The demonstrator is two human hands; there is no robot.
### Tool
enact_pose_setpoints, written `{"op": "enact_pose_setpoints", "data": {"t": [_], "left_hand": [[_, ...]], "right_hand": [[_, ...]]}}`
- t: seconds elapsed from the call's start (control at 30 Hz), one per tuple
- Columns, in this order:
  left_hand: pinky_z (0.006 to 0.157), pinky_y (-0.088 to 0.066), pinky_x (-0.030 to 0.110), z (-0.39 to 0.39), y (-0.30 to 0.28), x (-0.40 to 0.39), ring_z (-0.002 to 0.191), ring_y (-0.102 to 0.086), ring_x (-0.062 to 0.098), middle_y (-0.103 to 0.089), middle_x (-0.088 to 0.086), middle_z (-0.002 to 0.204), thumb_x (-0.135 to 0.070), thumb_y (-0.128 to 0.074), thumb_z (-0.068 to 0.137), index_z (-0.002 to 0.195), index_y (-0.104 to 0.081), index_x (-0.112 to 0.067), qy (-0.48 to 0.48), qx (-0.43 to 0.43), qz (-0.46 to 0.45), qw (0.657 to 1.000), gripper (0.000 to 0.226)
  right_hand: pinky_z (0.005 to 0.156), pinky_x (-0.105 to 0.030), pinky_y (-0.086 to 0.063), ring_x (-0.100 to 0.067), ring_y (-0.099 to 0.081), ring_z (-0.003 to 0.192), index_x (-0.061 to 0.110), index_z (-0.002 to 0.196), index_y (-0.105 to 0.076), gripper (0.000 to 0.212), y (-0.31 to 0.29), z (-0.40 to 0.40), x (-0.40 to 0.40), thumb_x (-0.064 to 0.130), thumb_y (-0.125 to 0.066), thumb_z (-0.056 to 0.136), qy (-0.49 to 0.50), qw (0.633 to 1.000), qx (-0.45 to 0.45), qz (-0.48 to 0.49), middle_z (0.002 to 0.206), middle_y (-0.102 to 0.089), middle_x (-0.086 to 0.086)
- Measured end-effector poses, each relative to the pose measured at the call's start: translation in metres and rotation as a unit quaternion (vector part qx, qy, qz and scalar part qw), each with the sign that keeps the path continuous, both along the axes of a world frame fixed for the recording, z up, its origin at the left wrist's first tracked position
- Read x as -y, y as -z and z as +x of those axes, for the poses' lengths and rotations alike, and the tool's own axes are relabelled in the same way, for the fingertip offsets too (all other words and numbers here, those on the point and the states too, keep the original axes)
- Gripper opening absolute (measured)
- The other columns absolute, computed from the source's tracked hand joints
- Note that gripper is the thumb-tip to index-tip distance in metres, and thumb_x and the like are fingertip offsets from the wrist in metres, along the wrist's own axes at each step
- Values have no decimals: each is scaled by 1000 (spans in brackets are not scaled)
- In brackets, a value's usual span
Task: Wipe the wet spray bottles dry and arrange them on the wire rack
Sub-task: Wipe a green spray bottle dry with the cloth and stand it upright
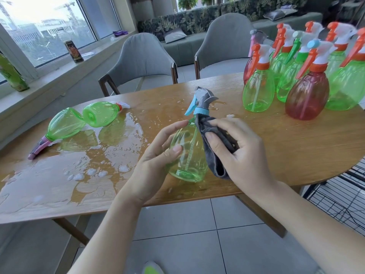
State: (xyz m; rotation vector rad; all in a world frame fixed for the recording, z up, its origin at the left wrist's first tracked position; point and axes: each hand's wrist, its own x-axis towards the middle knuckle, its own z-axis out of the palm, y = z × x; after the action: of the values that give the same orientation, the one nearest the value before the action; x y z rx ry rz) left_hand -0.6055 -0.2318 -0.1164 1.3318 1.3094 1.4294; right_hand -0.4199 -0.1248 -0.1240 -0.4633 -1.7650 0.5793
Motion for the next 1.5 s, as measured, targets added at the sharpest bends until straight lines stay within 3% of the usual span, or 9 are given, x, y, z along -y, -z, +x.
{"op": "enact_pose_setpoints", "data": {"t": [0.27, 0.43, 0.63, 0.77, 1.0, 1.07, 1.2, 1.43, 1.5], "left_hand": [[121, -36, 67, 11, 2, -5, 152, -44, 33, -53, 6, 159, -44, -68, 95, 148, -59, -40, -65, -4, 19, 998, 53], [111, -47, 53, 13, 1, -7, 136, -60, 37, -63, 14, 147, -39, -70, 97, 145, -62, -36, -70, 50, 40, 996, 49], [110, -48, 50, 12, -3, -8, 137, -59, 33, -61, 10, 149, -35, -67, 100, 146, -61, -37, -60, 32, 19, 998, 46], [94, -56, 35, 17, -5, -10, 117, -71, 25, -72, 2, 133, -33, -59, 101, 147, -58, -35, -83, 16, 24, 996, 46], [120, -39, 64, 12, -1, -9, 136, -61, 33, -69, -10, 137, -44, -60, 102, 145, -58, -45, -96, 1, 8, 995, 44], [118, -43, 62, 11, -1, -8, 133, -63, 29, -71, -5, 136, -42, -61, 101, 142, -60, -46, -87, 14, 7, 996, 41], [101, -53, 49, 9, -2, -4, 122, -68, 29, -70, 9, 136, -37, -62, 99, 148, -57, -37, -43, 38, 1, 998, 50], [115, -47, 47, 0, -1, -2, 139, -59, 30, -64, 2, 149, -32, -66, 96, 146, -61, -38, -3, 30, 4, 1000, 51], [120, -42, 57, -1, 0, -2, 142, -57, 32, -62, 4, 151, -28, -64, 98, 145, -64, -38, -6, 28, 5, 1000, 47]], "right_hand": [[96, -16, -44, -13, -62, 105, 3, 115, -75, 24, 16, 3, 11, 13, -74, 93, 13, 995, 46, 82, 110, -65, -12], [94, -18, -47, -15, -63, 99, 2, 111, -76, 20, 18, 3, 12, 11, -76, 93, -31, 989, 64, 132, 105, -65, -14], [93, -19, -49, -15, -63, 98, 3, 113, -76, 22, 16, 4, 10, 12, -74, 94, -24, 989, 64, 129, 105, -65, -13], [92, -18, -47, -17, -63, 97, 2, 112, -76, 20, 20, 7, 12, 10, -74, 93, -62, 984, 85, 142, 105, -63, -14], [81, -25, -52, -26, -64, 88, 5, 110, -78, 17, 27, 8, 12, 10, -66, 99, -87, 955, 147, 243, 102, -64, -15], [82, -22, -51, -25, -64, 89, 4, 112, -77, 18, 25, 8, 9, 9, -67, 99, -83, 953, 149, 250, 103, -65, -16], [91, -24, -52, -23, -65, 97, 0, 116, -75, 22, 16, 6, 2, 8, -73, 96, -52, 971, 107, 208, 107, -65, -17], [89, -23, -51, -4, -63, 105, 12, 120, -72, 22, -1, 3, -13, 17, -66, 99, -13, 1000, 27, 2, 110, -65, 10], [90, -22, -50, -4, -63, 107, 14, 121, -71, 22, 2, 2, -9, 16, -66, 99, -25, 999, 23, -18, 110, -65, 11]]}}
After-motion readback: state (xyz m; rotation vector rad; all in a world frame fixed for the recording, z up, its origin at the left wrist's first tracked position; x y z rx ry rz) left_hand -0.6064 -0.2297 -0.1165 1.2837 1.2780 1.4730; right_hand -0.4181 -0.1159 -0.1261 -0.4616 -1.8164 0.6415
